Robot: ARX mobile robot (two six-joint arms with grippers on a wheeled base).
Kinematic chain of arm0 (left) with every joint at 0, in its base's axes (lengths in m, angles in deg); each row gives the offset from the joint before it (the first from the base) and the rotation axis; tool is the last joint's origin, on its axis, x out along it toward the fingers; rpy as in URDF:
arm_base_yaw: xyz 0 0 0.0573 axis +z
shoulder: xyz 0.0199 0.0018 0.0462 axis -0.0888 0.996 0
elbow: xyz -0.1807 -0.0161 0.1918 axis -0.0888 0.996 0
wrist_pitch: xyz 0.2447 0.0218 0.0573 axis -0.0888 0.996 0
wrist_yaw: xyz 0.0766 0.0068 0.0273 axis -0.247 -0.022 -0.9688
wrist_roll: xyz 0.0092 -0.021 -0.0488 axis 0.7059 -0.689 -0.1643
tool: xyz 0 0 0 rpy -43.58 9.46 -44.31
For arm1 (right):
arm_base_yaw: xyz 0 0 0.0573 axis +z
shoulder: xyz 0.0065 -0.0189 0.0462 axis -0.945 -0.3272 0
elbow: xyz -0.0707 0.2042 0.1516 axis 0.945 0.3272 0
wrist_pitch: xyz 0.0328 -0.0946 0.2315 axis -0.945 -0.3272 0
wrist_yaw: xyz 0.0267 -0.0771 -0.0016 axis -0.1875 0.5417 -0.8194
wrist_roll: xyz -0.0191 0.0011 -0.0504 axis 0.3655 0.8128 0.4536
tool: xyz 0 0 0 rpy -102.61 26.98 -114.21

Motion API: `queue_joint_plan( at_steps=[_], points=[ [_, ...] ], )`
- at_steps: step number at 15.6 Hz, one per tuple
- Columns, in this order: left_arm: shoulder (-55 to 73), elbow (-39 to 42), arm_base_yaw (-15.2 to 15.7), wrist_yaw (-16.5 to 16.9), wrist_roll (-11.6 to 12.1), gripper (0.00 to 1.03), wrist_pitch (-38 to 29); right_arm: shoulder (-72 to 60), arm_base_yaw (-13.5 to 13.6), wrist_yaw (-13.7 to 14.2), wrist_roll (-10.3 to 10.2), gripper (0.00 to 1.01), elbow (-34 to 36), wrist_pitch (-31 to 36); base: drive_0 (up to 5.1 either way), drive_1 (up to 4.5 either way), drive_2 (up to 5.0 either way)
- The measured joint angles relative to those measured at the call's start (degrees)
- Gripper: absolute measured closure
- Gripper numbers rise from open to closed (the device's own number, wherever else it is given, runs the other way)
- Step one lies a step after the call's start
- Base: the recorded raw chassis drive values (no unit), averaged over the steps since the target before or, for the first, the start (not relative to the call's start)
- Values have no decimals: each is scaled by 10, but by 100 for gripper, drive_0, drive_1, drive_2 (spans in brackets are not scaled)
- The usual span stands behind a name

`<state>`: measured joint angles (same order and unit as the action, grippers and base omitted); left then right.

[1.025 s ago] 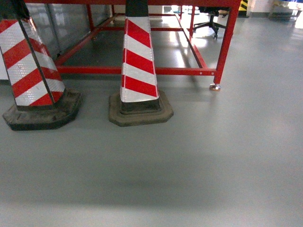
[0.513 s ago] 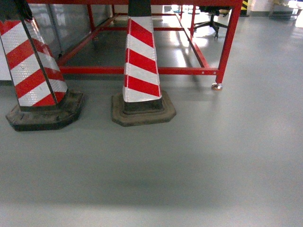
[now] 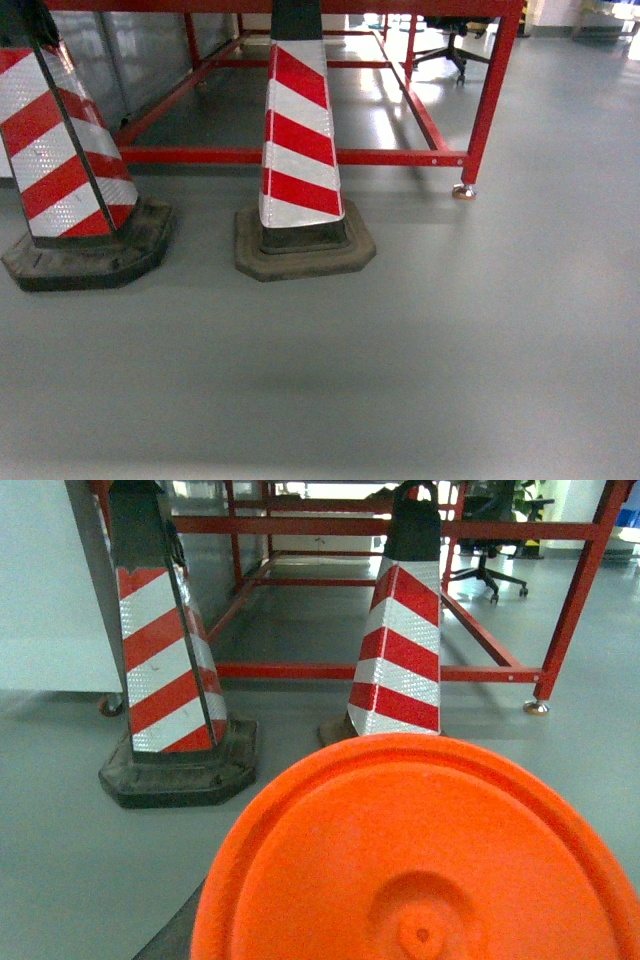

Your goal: Pick capacitor and pack into box

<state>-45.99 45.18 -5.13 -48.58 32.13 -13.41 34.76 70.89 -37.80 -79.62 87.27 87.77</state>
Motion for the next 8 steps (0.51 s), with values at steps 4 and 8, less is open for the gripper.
queue_joint_plan(
  at_steps=[4,8],
  points=[
    [0,0,0,0,0,60,1,0,0,1,0,3,0,-1,11,429,-406],
    [0,0,0,0,0,60,1,0,0,1,0,3,0,-2,-1,414,-417]
  ],
)
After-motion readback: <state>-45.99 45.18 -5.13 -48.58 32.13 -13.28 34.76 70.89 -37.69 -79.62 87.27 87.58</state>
